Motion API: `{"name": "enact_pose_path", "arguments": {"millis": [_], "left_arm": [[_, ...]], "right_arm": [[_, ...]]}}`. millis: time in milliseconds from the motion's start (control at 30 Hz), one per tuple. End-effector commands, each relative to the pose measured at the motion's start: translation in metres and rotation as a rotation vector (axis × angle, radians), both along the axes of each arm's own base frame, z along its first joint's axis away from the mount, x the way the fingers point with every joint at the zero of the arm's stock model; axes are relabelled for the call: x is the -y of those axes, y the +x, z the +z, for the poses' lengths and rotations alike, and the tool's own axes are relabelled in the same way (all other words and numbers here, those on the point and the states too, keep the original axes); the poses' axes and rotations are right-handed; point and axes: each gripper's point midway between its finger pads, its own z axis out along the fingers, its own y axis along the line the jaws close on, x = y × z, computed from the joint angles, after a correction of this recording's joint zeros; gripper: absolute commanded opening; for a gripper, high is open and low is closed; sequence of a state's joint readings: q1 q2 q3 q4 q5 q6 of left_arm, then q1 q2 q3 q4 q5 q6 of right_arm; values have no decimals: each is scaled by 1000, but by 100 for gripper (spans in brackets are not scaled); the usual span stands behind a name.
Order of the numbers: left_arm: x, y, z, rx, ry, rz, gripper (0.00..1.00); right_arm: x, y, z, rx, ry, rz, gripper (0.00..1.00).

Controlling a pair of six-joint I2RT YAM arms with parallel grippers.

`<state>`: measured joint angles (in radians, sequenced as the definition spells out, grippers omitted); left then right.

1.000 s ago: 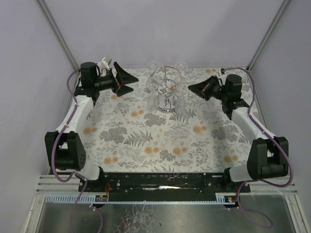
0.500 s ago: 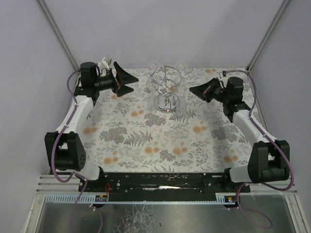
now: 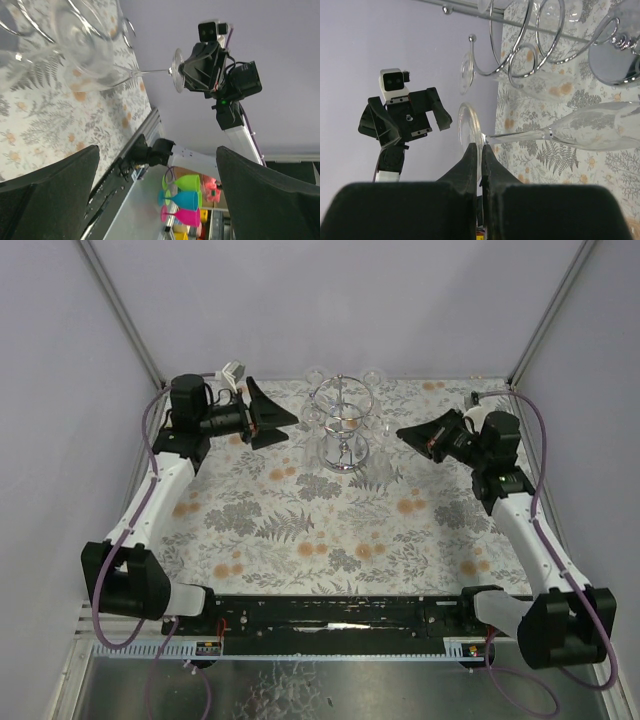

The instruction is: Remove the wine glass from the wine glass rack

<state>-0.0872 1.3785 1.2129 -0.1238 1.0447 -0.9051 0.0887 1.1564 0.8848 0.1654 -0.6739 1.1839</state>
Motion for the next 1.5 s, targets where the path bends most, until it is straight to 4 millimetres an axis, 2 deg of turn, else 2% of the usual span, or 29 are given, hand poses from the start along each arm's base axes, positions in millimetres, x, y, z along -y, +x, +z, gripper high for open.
{"name": "enact_pose_path", "arguments": {"millis": [0, 233, 467, 733, 933, 1033, 1167, 1400, 1467], "left_arm": [[25, -29, -10, -6, 14, -112, 99], [86, -49, -25, -20, 24, -278, 99], [138, -48, -34, -34, -2, -395, 99], [172, -48, -24, -30, -63, -455, 94], [187, -58, -20, -28, -89, -514, 77], [189, -60, -20, -36, -98, -531, 67], [189, -65, -18, -43, -117, -559, 60], [190, -72, -13, -37, -132, -591, 21], [190, -73, -14, -40, -132, -594, 13]], "right_arm": [[-1, -32, 1, 8, -8, 45, 0], [-1, -62, -3, -8, -6, 68, 0], [-1, -72, 4, 5, -10, 76, 0], [0, -79, 4, 6, -23, 77, 0], [1, -80, 5, 13, -23, 74, 0], [1, -79, 5, 14, -25, 74, 0], [1, -78, 6, 17, -26, 74, 0], [1, -77, 4, 18, -29, 71, 0], [1, -78, 5, 20, -28, 70, 0]]}}
